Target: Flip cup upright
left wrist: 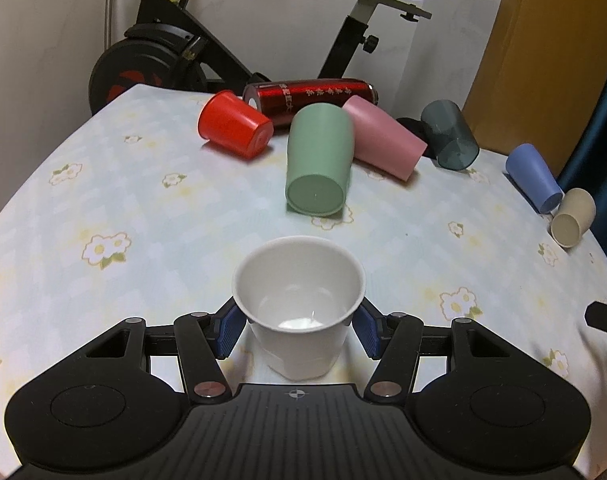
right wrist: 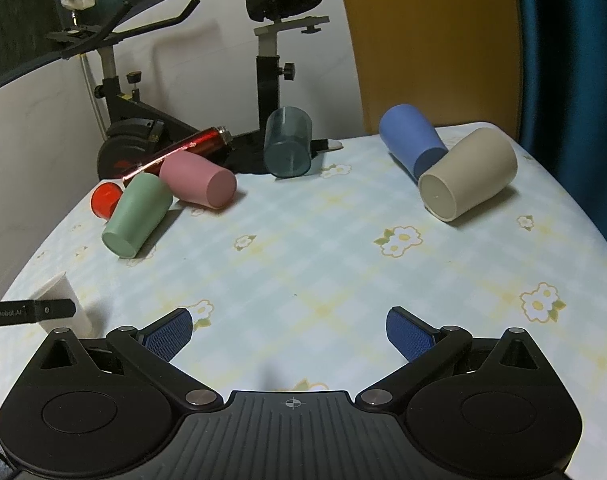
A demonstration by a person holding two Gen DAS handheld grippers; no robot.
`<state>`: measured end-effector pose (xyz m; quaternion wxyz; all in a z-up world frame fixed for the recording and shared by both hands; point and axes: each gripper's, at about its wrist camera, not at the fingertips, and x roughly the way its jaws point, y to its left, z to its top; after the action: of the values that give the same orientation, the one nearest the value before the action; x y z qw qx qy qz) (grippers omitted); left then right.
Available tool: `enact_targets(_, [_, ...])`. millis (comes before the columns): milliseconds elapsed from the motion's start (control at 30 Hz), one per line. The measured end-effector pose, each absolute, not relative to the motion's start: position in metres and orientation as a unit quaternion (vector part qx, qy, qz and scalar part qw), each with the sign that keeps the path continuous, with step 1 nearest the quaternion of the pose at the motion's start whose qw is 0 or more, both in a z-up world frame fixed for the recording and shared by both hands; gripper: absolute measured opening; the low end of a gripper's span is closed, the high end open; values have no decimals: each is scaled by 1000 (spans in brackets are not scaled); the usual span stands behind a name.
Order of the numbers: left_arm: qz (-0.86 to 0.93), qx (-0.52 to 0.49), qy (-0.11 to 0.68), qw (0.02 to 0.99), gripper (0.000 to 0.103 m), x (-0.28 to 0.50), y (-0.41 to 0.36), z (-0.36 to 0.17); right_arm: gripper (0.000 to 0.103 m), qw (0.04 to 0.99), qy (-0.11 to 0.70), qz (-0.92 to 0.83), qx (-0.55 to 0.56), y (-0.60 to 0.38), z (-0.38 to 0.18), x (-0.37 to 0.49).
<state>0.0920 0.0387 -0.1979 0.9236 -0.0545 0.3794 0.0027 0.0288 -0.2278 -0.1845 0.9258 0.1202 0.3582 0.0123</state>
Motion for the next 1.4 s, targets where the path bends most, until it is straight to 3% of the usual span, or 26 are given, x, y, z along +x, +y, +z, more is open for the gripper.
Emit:
enact_targets(567, [2,-61,428,902,62,85,37,-197,103,917,382,17,114,-219,-170,33])
enact_targets(900, [4,-58,448,892,84,78,34,-172,103,912,398,22,100,-218,-139,39])
enact_targets(1300, [7,-45,422,906,87,54,27,-108,103,910,404,20,88,-209,-84,39])
enact_targets(1367, [8,-45,409,911,91,50,27,-96,103,910,405,18,93,-209,-77,38])
enact_targets(1400, [8,-45,400,915,98,47,27,-89,103,910,404,17,93,-209,-74,38])
